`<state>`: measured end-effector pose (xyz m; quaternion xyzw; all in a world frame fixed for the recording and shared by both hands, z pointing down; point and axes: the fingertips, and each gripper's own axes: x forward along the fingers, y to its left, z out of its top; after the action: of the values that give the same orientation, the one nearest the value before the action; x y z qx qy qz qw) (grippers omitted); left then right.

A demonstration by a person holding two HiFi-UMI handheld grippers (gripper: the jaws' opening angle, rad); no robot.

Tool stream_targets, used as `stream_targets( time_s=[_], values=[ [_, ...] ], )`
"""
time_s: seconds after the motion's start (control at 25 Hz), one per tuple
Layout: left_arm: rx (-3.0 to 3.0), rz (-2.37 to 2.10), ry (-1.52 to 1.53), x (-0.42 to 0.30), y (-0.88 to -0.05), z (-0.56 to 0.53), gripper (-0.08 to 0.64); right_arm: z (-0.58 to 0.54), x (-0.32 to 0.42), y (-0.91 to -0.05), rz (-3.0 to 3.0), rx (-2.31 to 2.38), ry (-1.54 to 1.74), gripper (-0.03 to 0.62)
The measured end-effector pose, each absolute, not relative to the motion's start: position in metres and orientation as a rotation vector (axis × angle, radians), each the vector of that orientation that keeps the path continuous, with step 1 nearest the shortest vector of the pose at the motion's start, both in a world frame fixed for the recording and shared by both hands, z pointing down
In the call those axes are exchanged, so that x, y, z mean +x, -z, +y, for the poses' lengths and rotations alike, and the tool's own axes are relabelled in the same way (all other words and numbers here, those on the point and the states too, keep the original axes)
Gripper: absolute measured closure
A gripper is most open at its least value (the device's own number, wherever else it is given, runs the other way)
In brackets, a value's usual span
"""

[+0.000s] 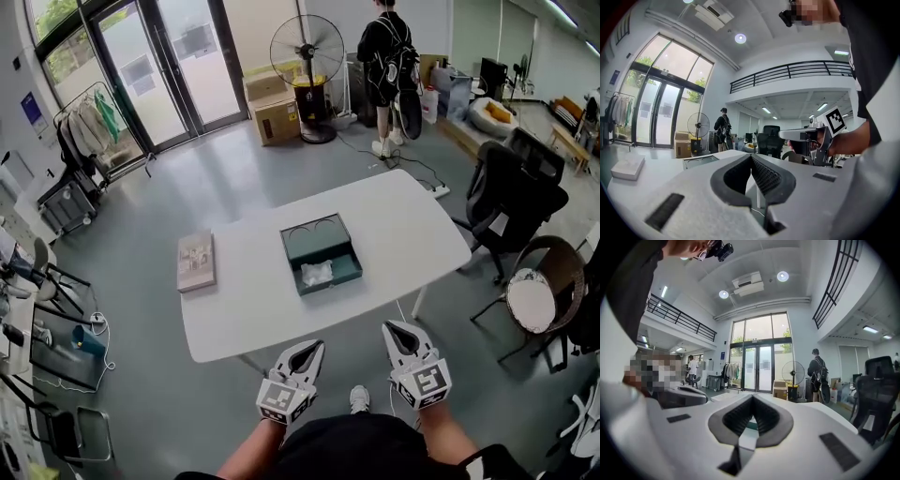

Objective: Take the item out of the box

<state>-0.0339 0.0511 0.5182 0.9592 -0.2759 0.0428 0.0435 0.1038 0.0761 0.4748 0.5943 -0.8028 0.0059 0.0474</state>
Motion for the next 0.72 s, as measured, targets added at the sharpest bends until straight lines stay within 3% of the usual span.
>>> stream_targets(
  time_s=[0.72],
  values=[
    [2.880, -1.021, -0.228, 0.009, -0.523, -0.015, 0.549, -0.006, 0.148, -0.486, -2.579, 1.561, -0.032, 0.586]
  ],
)
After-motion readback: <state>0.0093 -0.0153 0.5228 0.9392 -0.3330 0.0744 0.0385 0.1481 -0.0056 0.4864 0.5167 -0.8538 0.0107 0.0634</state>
